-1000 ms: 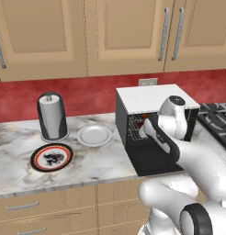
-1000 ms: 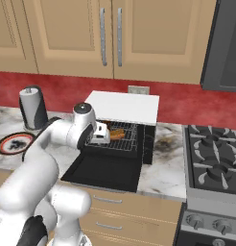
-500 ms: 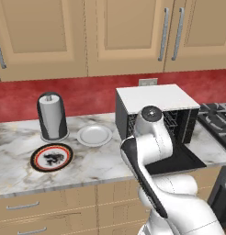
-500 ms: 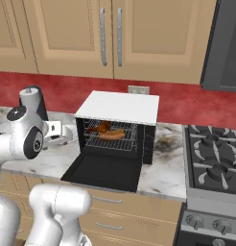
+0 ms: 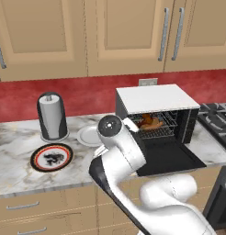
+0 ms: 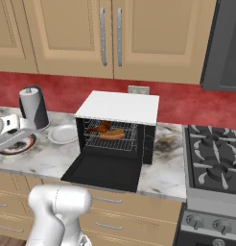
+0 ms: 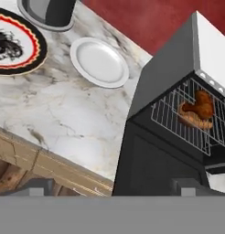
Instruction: Open the toaster oven door. Place the hotdog bun on the bottom rack in the toaster oven and place the chicken drumstick on the top rack.
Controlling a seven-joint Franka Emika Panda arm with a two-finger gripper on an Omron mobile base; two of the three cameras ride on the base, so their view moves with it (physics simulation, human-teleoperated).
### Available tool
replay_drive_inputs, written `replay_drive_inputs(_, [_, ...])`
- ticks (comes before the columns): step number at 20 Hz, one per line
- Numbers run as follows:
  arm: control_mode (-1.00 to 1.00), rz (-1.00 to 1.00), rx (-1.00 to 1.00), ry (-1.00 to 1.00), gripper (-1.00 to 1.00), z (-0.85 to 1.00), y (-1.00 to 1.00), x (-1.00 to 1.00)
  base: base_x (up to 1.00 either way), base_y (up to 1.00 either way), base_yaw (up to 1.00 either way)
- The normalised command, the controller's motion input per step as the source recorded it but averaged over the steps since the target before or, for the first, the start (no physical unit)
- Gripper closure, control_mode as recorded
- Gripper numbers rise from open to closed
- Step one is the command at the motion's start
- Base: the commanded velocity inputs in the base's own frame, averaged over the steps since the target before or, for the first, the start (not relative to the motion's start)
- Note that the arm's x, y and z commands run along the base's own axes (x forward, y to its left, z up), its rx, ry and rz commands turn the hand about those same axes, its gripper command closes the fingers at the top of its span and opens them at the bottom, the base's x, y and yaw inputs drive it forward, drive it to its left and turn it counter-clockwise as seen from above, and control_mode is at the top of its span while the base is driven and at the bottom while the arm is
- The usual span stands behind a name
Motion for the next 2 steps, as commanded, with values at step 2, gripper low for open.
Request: replay_drive_inputs(2, [-1.00, 0.03, -0.02, 0.04, -1.00, 0.11, 0.36, -0.03, 0.00, 0.00, 0.00])
